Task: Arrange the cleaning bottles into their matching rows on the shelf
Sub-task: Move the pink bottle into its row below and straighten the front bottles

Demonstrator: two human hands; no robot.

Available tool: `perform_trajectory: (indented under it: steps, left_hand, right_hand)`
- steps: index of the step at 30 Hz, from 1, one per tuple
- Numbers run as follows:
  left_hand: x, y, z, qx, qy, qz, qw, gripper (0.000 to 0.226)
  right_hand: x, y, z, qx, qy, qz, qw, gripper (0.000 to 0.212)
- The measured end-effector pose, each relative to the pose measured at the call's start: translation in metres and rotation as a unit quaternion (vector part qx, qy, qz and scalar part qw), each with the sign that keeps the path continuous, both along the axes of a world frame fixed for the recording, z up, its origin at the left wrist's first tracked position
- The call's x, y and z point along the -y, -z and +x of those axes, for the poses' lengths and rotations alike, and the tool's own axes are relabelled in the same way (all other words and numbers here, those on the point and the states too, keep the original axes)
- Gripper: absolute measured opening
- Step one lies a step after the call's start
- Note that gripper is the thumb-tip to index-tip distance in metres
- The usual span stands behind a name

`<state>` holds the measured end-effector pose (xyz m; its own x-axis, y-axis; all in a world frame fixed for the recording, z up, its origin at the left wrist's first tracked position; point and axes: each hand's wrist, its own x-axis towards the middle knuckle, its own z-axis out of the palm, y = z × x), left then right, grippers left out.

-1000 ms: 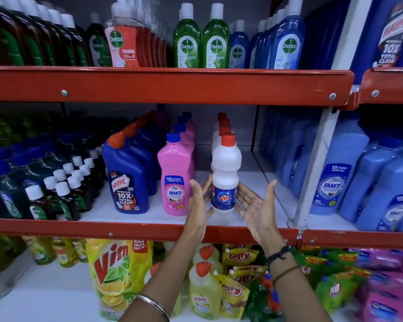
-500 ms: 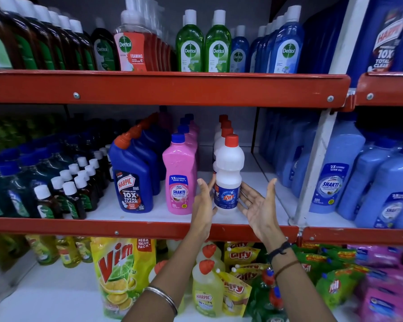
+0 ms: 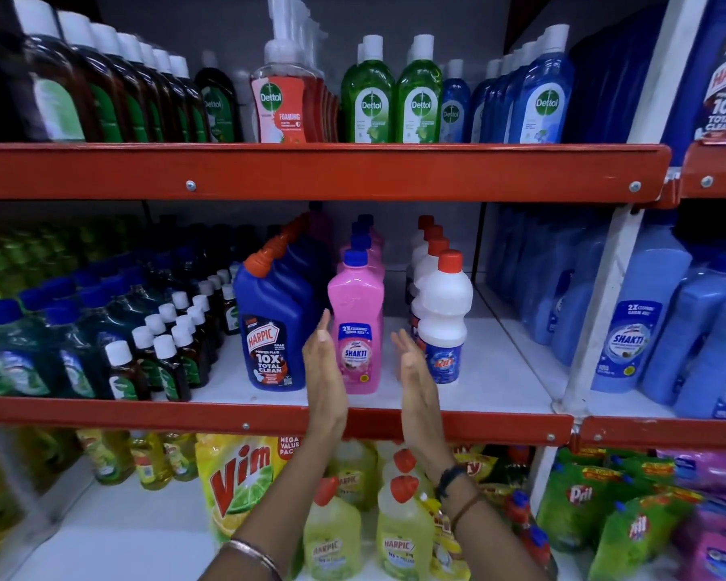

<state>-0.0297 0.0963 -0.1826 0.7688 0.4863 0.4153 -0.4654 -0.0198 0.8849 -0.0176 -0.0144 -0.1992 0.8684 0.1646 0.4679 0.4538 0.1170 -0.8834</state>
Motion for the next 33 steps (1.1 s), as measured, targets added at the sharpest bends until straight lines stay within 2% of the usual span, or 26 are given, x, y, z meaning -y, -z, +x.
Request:
perform_trajectory:
  steps: [4, 11, 16, 19, 20, 23, 26, 28, 30, 33]
  left_hand:
    - [-0.015, 0.001, 0.006, -0.033, 0.075, 0.054, 0.995, 0.065]
    - [-0.012, -0.005, 0.0, -0.061, 0.104, 0.075, 0.99, 0.045]
    - [-0.011, -0.009, -0.002, -0.059, 0.112, 0.061, 0.99, 0.056]
    - [-0.014, -0.007, -0.002, -0.048, 0.107, 0.07, 0.991, 0.085]
    - [-0.015, -0.006, -0.001, -0.042, 0.102, 0.072, 0.991, 0.087]
    - [-0.014, 0.003, -0.007, -0.001, 0.049, 0.09, 0.995, 0.068]
    - [-0.023, 0.015, -0.022, 0.073, -0.042, 0.067, 0.994, 0.049]
    - [-0.043, 0.017, -0.031, 0.107, -0.091, 0.052, 0.989, 0.049]
    - [-0.07, 0.011, -0.033, 0.102, -0.105, 0.029, 0.989, 0.055]
    - [-0.11, 0.005, -0.031, 0.036, -0.042, -0.018, 0.998, 0.066]
  right_hand:
    - [-0.024, -0.013, 0.011, -0.095, -0.051, 0.066, 0.992, 0.028]
    - [-0.019, -0.006, 0.026, -0.142, -0.062, 0.116, 0.981, 0.047]
    - [-0.017, -0.006, 0.025, -0.139, -0.067, 0.118, 0.981, 0.051]
    - [-0.016, -0.007, 0.024, -0.128, -0.067, 0.117, 0.983, 0.05]
    - [-0.017, -0.007, 0.021, -0.117, -0.061, 0.117, 0.984, 0.052]
    - [-0.022, -0.002, 0.004, -0.055, 0.013, 0.127, 0.99, 0.06]
    - [-0.032, 0.01, -0.016, 0.045, 0.098, 0.104, 0.989, 0.053]
    - [-0.046, 0.016, -0.025, 0.064, 0.048, 0.092, 0.993, 0.057]
    - [-0.066, 0.012, -0.028, 0.038, -0.036, 0.071, 0.996, 0.072]
    - [-0.099, -0.001, -0.023, -0.048, -0.121, 0.07, 0.989, 0.086]
